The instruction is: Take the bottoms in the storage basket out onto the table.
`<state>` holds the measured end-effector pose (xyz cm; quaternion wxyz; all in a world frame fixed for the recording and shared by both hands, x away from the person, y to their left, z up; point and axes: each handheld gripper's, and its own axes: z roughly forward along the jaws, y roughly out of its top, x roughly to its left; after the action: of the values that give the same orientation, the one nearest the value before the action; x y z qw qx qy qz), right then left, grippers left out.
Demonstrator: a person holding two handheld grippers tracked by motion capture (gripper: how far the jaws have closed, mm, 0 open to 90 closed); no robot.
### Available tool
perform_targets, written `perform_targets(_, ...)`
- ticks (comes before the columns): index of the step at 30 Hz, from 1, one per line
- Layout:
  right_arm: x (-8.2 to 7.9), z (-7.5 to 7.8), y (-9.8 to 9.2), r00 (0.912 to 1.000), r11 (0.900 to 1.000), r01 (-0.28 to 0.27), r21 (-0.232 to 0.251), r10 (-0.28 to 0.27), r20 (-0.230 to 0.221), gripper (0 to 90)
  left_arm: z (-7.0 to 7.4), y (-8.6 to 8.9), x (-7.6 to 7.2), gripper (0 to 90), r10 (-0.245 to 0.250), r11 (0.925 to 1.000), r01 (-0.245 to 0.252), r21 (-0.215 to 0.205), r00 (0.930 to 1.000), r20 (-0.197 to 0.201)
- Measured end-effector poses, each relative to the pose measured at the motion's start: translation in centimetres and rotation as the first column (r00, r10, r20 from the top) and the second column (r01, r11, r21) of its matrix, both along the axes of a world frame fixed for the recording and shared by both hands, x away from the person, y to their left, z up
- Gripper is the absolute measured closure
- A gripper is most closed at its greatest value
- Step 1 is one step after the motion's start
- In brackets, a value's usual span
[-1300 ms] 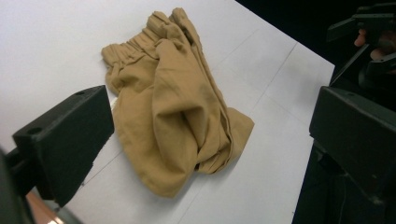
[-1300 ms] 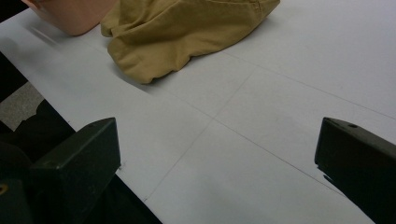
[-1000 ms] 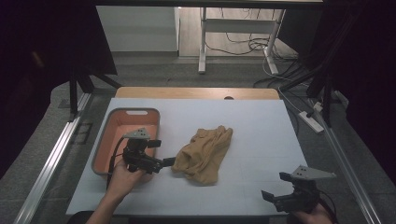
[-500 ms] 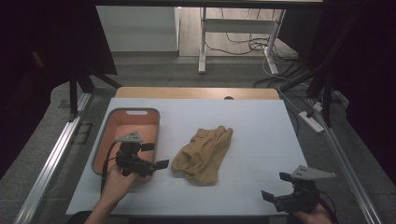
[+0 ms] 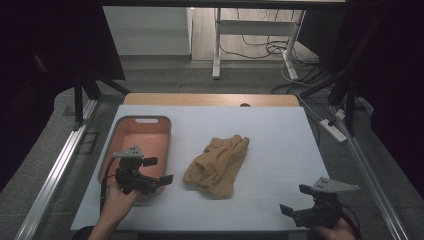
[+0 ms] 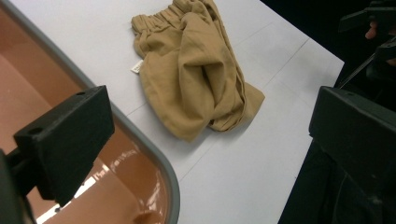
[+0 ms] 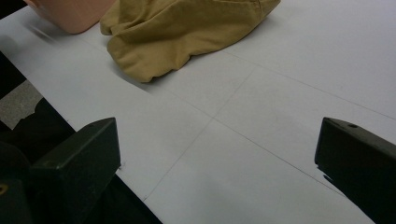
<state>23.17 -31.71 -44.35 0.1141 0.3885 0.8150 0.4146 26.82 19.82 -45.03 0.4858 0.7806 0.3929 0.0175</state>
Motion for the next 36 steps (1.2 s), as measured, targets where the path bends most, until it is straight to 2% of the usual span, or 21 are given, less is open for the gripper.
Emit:
perform_targets(20,0.0,0.0,0.0,1.0,1.0,0.001,-0.004,-0.001,0.0,0.7,-0.5,2.5,-2.1,0.0,0.067,0.9977,-0.067,0.0,0.9977,-0.004)
perform_targets(36,0.0,0.0,0.0,1.0,1.0,-0.001,-0.005,0.001,-0.002,0.7,-1.1,3.9,-3.5,0.0,0.098,0.9952,-0.098,0.004,0.9951,-0.013)
